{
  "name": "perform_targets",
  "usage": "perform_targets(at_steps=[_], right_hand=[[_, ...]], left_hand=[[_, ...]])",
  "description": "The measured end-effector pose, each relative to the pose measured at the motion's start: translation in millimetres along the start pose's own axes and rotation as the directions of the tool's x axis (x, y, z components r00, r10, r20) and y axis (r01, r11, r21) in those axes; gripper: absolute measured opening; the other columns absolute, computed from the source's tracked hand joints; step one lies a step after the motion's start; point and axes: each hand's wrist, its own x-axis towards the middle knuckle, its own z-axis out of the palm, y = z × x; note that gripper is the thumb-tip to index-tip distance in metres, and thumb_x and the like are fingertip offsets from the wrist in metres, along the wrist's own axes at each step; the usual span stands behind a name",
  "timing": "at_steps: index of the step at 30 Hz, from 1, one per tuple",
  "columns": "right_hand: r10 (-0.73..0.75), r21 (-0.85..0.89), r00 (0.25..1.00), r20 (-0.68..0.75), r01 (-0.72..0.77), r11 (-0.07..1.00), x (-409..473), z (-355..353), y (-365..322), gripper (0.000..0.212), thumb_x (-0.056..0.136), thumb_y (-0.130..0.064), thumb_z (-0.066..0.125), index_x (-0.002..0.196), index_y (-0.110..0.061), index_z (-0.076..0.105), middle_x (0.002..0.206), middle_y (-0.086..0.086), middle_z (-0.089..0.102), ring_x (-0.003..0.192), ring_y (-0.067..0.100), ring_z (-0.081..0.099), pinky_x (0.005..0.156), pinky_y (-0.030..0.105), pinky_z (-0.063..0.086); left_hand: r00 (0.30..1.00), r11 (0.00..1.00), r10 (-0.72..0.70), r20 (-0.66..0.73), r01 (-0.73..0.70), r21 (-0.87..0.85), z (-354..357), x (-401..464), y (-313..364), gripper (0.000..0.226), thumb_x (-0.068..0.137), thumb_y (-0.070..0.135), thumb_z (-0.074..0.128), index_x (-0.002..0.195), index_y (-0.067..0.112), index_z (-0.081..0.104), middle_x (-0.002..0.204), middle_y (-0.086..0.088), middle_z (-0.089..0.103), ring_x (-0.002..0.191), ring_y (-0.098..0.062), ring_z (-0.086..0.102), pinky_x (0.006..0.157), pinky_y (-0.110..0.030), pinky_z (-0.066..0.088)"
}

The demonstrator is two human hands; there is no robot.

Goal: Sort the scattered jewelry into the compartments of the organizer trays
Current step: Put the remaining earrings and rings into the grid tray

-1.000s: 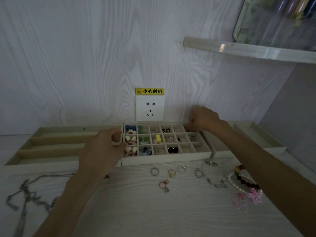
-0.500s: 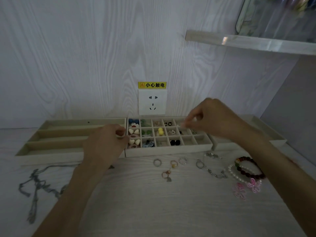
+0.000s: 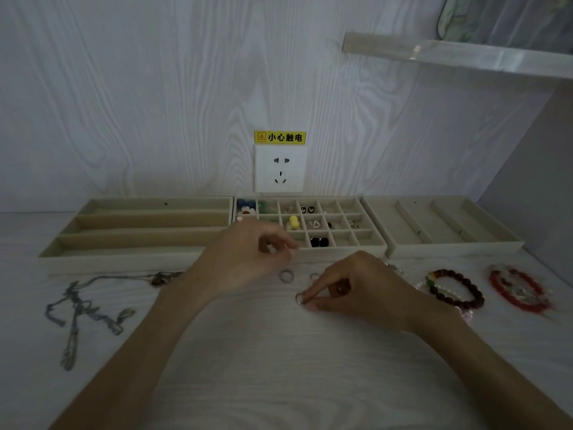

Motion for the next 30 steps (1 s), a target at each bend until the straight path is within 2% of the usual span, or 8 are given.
perform_targets(at_steps=[4, 6, 8, 13, 16, 20, 24, 30], right_hand=[[0.021, 0.121, 0.999, -0.036, -0.016, 0.993, -3.0, 0.1, 3.5, 0.009, 0.075, -0.034, 0.074, 0.084, -0.033, 0.076, 0.054, -0.012, 0.055, 0.049, 0.004, 0.045, 0.051, 0.015, 0.035], [0.056, 0.268, 0.997, -0.062, -0.037, 0.963, -3.8, -2.4, 2.7, 0.005, 0.077, -0.027, 0.074, 0.082, -0.027, 0.076, 0.054, -0.010, 0.053, 0.049, 0.003, 0.042, 0.050, 0.017, 0.034], [0.069, 0.399, 0.994, -0.083, -0.030, 0.916, -3.8, -6.3, -0.8, 0.008, 0.077, -0.028, 0.071, 0.082, -0.021, 0.074, 0.057, -0.005, 0.053, 0.053, 0.012, 0.043, 0.051, 0.021, 0.034], [0.229, 0.695, 0.962, -0.146, -0.065, 0.716, -0.1, -13.7, -9.7, 0.018, 0.071, -0.032, 0.065, 0.083, -0.020, 0.069, 0.049, -0.006, 0.047, 0.044, 0.004, 0.037, 0.045, 0.019, 0.025], [0.274, 0.717, 0.951, -0.146, -0.089, 0.692, 0.9, -13.2, -9.7, 0.021, 0.071, -0.035, 0.063, 0.085, -0.021, 0.069, 0.048, -0.007, 0.045, 0.042, 0.003, 0.034, 0.045, 0.021, 0.021], [0.274, 0.750, 0.953, -0.130, -0.086, 0.656, 1.9, -10.2, -11.5, 0.028, 0.071, -0.031, 0.062, 0.091, -0.012, 0.067, 0.048, -0.009, 0.048, 0.041, 0.000, 0.040, 0.042, 0.010, 0.030], [0.292, 0.745, 0.942, -0.168, -0.073, 0.663, 2.2, -9.7, -11.0, 0.028, 0.072, -0.029, 0.064, 0.092, -0.012, 0.070, 0.050, -0.006, 0.052, 0.041, 0.000, 0.041, 0.041, 0.011, 0.030], [0.255, 0.652, 0.931, -0.261, -0.025, 0.758, 0.4, -8.5, -13.7, 0.021, 0.086, -0.008, 0.060, 0.105, -0.011, 0.070, 0.059, -0.011, 0.063, 0.043, 0.000, 0.048, 0.044, 0.008, 0.035]], left_hand=[[0.988, 0.992, -0.025, 0.150, 0.043, -0.118, 2.4, -1.2, 7.9, 0.013, 0.087, 0.024, 0.065, 0.097, 0.027, 0.071, 0.090, 0.013, 0.070, 0.075, 0.008, 0.062, 0.064, -0.003, 0.042], [0.975, 0.975, -0.074, 0.211, 0.115, -0.190, 2.1, -2.3, 11.8, 0.022, 0.089, 0.022, 0.061, 0.110, 0.028, 0.066, 0.096, 0.011, 0.069, 0.075, 0.004, 0.066, 0.055, -0.005, 0.042], [0.953, 0.951, -0.117, 0.279, 0.188, -0.245, 0.7, -4.0, 14.7, 0.033, 0.090, 0.020, 0.060, 0.120, 0.034, 0.058, 0.104, 0.013, 0.067, 0.081, 0.001, 0.067, 0.052, -0.010, 0.044], [0.891, 0.890, -0.204, 0.406, 0.342, -0.302, -4.4, -8.8, 25.1, 0.019, 0.091, 0.029, 0.057, 0.108, 0.032, 0.064, 0.100, 0.017, 0.070, 0.088, 0.002, 0.066, 0.064, -0.017, 0.045], [0.879, 0.833, -0.179, 0.443, 0.375, -0.407, -4.0, -10.6, 32.7, 0.021, 0.094, 0.034, 0.050, 0.106, 0.028, 0.066, 0.100, 0.015, 0.071, 0.086, 0.001, 0.066, 0.062, -0.017, 0.044], [0.881, 0.751, -0.217, 0.420, 0.425, -0.506, 1.9, -11.2, 37.8, 0.027, 0.091, 0.040, 0.050, 0.102, 0.024, 0.069, 0.096, 0.011, 0.073, 0.074, 0.003, 0.064, 0.050, -0.013, 0.040], [0.913, 0.764, -0.243, 0.327, 0.388, -0.516, 7.4, -9.1, 33.6, 0.026, 0.085, 0.042, 0.056, 0.098, 0.026, 0.072, 0.092, 0.012, 0.074, 0.069, 0.005, 0.062, 0.050, -0.010, 0.038], [0.964, 0.808, -0.227, 0.140, 0.267, -0.526, 12.1, -7.3, 29.4, 0.015, 0.080, 0.036, 0.066, 0.089, 0.027, 0.074, 0.083, 0.011, 0.074, 0.067, 0.004, 0.066, 0.048, -0.007, 0.041]])
